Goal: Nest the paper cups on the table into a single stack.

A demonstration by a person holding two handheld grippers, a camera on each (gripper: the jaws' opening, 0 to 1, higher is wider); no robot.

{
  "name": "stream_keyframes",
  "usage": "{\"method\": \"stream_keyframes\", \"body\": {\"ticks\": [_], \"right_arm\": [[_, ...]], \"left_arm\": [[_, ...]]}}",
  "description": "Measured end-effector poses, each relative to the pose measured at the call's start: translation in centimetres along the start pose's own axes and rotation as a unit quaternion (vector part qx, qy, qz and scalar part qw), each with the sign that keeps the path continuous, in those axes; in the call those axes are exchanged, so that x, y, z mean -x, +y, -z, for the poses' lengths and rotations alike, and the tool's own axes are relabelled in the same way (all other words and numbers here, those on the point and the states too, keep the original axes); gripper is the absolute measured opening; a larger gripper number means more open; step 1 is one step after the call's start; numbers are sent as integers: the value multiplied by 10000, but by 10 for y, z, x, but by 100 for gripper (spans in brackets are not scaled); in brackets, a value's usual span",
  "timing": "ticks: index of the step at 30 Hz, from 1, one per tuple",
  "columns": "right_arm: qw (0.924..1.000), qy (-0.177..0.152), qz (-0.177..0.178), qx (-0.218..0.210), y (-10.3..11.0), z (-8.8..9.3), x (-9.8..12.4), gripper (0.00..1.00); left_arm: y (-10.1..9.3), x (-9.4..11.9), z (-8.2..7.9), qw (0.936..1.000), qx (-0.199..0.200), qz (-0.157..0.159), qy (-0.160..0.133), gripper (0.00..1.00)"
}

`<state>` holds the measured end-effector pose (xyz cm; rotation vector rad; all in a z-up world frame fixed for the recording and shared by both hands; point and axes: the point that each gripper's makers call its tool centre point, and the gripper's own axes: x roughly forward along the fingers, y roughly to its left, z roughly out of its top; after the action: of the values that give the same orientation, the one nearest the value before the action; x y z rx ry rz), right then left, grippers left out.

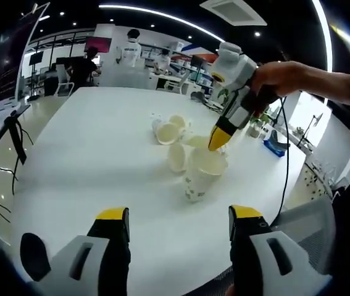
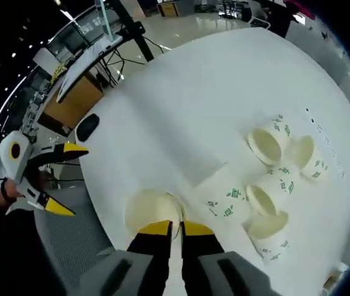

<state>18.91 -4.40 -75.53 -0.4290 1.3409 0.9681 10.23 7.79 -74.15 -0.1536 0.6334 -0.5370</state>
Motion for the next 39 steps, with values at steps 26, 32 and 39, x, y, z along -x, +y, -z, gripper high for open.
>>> {"method": "stream_keyframes", "body": {"ticks": [26,32,39], "right_arm": [[9964,-666,-42,-525,-4,-13,18,15],[9956,-744,-47,-569,-7,-10,24,16],[9932,-901,28,-740,-14,-12,32,17]], "left_arm": [[-2,0,0,10000,15,-4,-6,64],[2,-2,2,10000,32,9,-2,64],[2,-2,3,10000,12,11,2,64]]}}
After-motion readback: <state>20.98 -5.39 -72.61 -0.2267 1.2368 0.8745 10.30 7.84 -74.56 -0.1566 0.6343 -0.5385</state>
